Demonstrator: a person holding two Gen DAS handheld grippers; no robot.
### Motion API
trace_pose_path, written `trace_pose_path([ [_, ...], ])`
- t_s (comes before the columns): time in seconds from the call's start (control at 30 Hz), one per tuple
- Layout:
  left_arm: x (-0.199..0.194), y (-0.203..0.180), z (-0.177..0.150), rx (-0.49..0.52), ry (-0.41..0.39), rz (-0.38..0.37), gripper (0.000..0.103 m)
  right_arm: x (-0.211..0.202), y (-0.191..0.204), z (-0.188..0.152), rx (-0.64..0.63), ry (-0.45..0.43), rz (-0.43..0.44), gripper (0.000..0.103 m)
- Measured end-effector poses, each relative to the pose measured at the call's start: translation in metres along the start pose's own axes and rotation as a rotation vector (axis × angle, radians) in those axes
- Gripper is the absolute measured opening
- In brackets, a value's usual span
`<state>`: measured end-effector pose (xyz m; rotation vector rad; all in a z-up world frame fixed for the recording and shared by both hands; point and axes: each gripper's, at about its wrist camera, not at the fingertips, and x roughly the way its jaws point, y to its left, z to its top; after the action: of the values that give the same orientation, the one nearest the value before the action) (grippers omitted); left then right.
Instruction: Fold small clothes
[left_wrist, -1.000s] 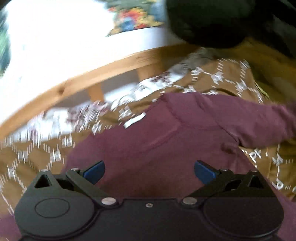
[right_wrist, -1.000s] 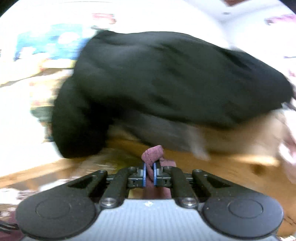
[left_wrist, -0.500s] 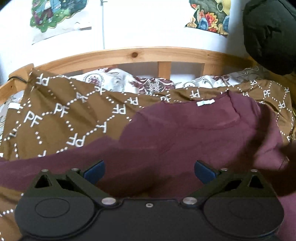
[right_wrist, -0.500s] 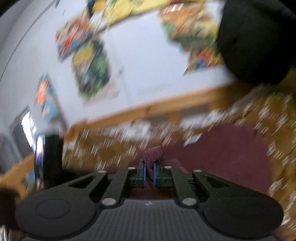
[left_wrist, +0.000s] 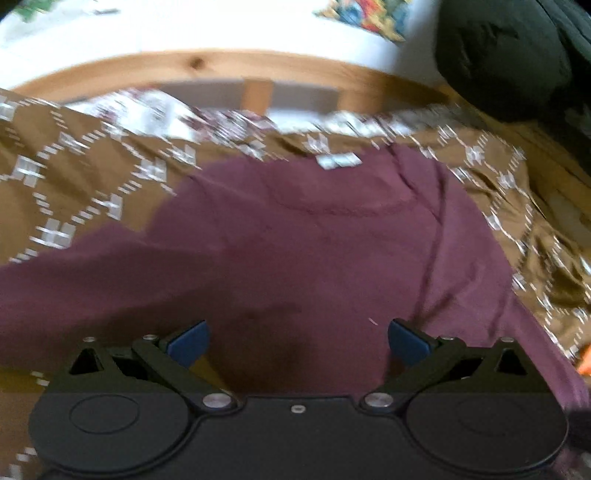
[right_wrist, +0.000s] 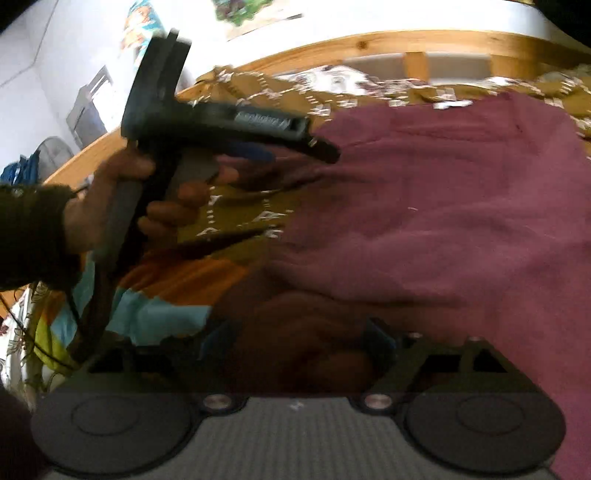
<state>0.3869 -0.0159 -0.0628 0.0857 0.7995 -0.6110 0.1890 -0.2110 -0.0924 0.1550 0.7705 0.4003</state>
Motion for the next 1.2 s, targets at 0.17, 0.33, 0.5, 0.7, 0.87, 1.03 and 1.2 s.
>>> trace_pose_path([
  [0.17, 0.014, -0.022, -0.02, 0.101, 0.104, -0.081, 0.102, -0.031, -0.049, 0.008, 0.068, -0.069, -0.216, 0.089],
  [0.33, 0.013, -0.032, -0.028, 0.148, 0.123, -0.183, 0.102, -0.027, -0.103, 0.026, 0.167, -0.104, -0.329, 0.072],
  [0.5, 0.003, -0.038, -0.029, 0.22, 0.199, -0.394, 0.099, -0.011, -0.104, 0.036, 0.149, -0.086, -0.256, 0.057],
  [0.7, -0.031, -0.051, -0.062, 0.403, 0.256, -0.45, 0.099, 0.023, -0.076, 0.043, -0.016, -0.028, -0.17, 0.048],
  [0.87, -0.062, -0.059, -0.076, 0.421, 0.262, -0.434, 0.099, 0.045, -0.039, 0.04, -0.177, 0.069, -0.06, 0.043],
  [1.03, -0.093, -0.04, -0.067, 0.324, 0.191, -0.357, 0.102, 0.022, -0.006, 0.02, -0.369, 0.105, -0.018, 0.042],
  [1.2, -0.084, -0.036, -0.054, 0.159, 0.131, -0.238, 0.102, -0.005, 0.007, -0.003, -0.423, 0.101, -0.035, 0.045],
])
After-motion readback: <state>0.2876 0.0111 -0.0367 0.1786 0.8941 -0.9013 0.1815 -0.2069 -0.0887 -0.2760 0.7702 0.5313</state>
